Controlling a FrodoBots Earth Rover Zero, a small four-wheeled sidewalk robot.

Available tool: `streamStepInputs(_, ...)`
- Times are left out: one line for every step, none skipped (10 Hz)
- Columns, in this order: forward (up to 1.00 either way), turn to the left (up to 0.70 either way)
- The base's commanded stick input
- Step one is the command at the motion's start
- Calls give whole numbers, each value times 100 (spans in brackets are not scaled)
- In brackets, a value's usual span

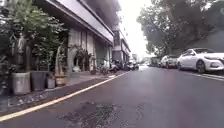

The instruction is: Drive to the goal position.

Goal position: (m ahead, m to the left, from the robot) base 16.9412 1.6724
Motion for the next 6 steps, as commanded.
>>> streamStepInputs(68,-14)
streamStepInputs(68,-14)
streamStepInputs(70,-14)
streamStepInputs(68,-14)
streamStepInputs(68,-14)
streamStepInputs(70,-14)
